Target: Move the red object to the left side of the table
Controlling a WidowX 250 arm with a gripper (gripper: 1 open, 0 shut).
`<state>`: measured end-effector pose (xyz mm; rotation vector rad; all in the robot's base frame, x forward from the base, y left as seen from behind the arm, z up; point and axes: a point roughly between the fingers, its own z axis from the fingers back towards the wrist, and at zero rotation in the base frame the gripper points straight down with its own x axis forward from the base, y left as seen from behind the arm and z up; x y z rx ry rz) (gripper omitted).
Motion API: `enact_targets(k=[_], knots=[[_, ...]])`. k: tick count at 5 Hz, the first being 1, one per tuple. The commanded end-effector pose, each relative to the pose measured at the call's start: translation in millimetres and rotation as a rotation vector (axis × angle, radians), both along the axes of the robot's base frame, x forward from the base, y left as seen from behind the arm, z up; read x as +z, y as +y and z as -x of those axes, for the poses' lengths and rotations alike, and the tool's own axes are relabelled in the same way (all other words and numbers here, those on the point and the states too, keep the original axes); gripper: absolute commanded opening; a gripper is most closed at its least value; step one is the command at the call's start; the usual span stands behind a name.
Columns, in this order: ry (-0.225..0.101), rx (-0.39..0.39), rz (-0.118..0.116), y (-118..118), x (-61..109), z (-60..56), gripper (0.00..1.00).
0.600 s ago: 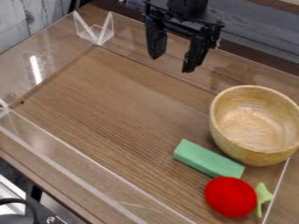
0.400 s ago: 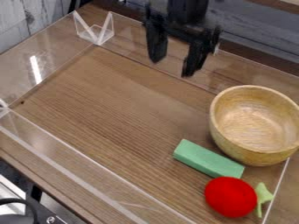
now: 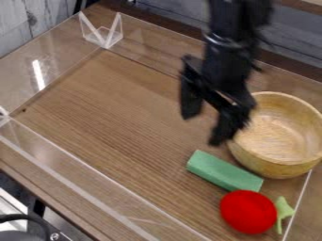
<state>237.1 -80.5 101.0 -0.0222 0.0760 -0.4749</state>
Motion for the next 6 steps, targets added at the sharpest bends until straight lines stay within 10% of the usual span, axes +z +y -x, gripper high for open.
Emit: enact_targets(k=[1,2,3,6], knots=[[-0.072,-0.148,0.029,-27,0.6,13.3,1.00],[-0.129,-0.251,0.052,-47,-13.0,24.7,1.00],[-0.178,-0.312,0.061,-59,-27.7,33.6,0.00],[-0.267,-0.352,0.047,-64,-46.2,41.4,0.00]])
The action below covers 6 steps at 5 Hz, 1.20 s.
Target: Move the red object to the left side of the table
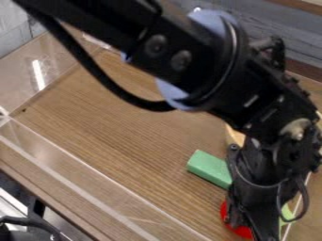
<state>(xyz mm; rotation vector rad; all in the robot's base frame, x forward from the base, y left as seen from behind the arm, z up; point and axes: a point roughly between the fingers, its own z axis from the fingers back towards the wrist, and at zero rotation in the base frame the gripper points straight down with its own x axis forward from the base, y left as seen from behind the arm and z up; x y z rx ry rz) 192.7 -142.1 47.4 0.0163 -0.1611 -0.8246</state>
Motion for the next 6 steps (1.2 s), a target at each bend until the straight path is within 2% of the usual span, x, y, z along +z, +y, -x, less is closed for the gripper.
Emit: enact_targets(k=[1,2,3,4,6], knots=[[-0.043,-0.016,0.030,-2,1.3,-1.6,0.00],[-0.057,-0.040,0.048,-5,-6.6,-0.7,0.00],[-0.049,-0.041,0.048,-1,-12.6,2.2,1.00],[-0.051,-0.018,0.044,3,-16.4,3.1,0.00],[-0.058,0.024,0.040,9,-22.4,4.3,0.00]])
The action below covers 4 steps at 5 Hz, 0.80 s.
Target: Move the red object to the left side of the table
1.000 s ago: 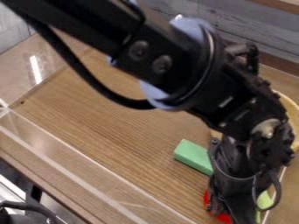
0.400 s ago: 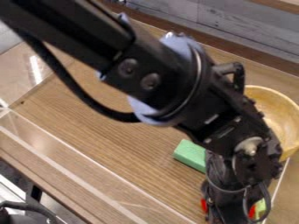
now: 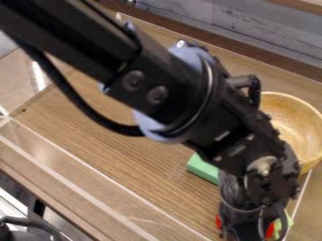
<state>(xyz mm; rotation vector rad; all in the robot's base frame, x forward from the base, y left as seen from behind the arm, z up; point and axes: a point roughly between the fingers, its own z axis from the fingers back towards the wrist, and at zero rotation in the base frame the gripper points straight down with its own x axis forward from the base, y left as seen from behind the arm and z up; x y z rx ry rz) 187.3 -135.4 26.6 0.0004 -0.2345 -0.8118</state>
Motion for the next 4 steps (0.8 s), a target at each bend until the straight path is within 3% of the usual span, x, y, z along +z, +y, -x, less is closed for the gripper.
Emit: enact_targets(k=[1,3,4], knots=[[-0.001,0.035,-0.003,5,-4.2,-0.3,0.00],[-0.007,0.062,0.014,15,-7.9,-1.8,0.00],[0.006,0.058,0.024,12,-10.5,-6.8,1.00]])
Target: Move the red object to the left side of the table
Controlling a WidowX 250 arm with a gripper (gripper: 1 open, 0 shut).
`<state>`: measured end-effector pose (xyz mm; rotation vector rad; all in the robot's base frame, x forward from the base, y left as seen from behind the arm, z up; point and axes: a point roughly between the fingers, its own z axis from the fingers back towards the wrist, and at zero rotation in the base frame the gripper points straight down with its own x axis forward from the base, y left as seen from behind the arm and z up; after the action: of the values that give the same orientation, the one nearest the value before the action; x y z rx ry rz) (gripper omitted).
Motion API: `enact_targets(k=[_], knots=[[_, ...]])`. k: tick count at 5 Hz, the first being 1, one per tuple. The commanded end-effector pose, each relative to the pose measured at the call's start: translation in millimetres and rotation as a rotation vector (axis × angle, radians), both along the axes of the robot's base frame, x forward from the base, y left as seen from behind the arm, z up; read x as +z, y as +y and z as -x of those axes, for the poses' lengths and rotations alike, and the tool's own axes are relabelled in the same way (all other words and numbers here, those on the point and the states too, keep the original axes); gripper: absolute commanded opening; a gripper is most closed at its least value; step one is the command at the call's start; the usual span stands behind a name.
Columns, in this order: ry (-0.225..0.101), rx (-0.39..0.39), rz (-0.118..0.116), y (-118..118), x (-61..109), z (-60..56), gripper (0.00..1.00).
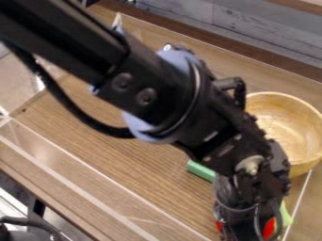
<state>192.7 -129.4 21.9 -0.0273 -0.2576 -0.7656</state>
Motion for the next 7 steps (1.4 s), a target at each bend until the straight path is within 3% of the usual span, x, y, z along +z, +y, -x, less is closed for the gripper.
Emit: enact_targets(k=[1,5,6,7], knots=[[0.037,0.006,0.004,-1,-8.6,1.2,0.00],[0.031,0.046,-0.036,22,25.5,10.3,0.00],[0.026,0.067,-0.036,35,31.9,7.5,0.00],[0.020,0.097,-0.021,48,38.8,2.8,0.00]])
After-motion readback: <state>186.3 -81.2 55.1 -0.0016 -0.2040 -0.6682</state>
